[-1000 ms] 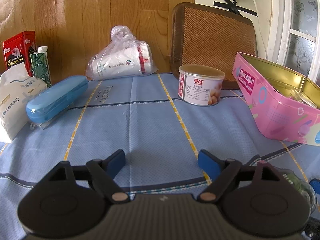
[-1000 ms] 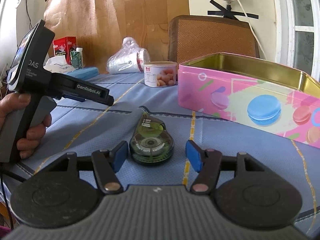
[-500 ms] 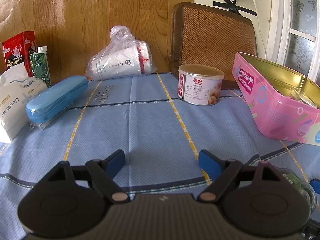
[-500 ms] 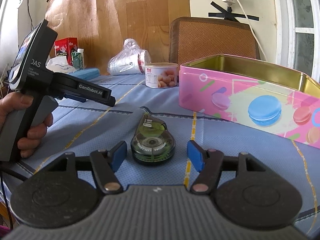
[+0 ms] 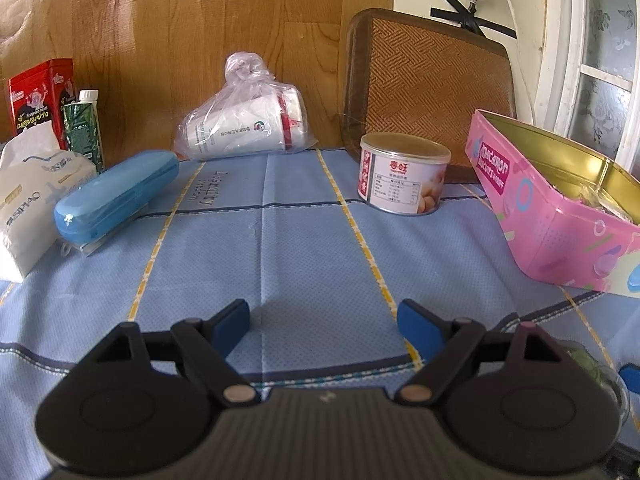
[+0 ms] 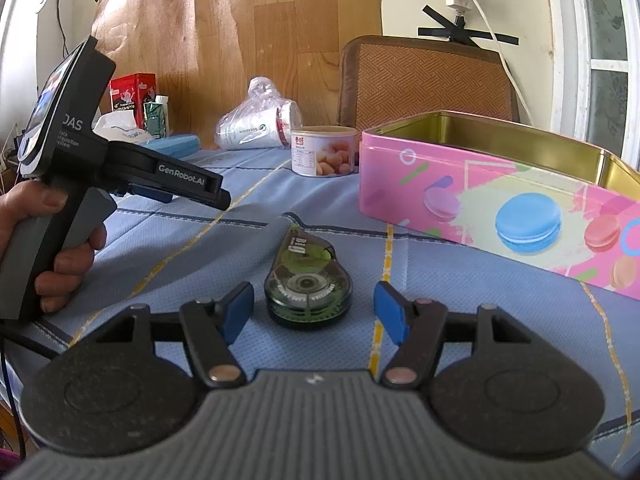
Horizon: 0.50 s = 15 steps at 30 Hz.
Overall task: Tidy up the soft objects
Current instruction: 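Hold the green tape roller above the table with the right gripper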
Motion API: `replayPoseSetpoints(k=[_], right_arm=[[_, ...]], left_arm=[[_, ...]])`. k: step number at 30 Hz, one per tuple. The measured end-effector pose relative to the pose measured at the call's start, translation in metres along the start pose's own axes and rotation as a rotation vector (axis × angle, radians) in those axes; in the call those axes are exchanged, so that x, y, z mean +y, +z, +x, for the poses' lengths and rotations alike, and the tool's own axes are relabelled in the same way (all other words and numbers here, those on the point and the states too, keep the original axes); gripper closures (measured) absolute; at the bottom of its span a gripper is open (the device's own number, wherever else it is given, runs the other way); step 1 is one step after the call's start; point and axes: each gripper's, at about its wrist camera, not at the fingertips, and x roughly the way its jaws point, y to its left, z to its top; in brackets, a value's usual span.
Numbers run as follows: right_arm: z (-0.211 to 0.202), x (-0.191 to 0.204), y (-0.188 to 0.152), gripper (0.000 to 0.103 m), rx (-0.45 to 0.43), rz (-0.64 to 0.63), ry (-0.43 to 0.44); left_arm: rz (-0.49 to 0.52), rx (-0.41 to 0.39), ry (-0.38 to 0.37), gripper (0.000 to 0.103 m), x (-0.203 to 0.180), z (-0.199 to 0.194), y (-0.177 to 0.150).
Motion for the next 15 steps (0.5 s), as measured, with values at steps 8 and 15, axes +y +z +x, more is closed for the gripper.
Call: replayPoseSetpoints(k=[8, 15], right_arm=[[-0.005, 0.001, 0.000, 0.034, -0.002, 0.010, -0.009], [-0.004, 0.010, -0.001, 0.042, 0.014, -0.030, 0.011]], left_arm=[[-0.041, -0.035, 0.052, 0.019, 0.006, -0.006, -0.001], [-0.058, -0.044, 0.055, 0.018, 0.012, -0.006, 0.001]])
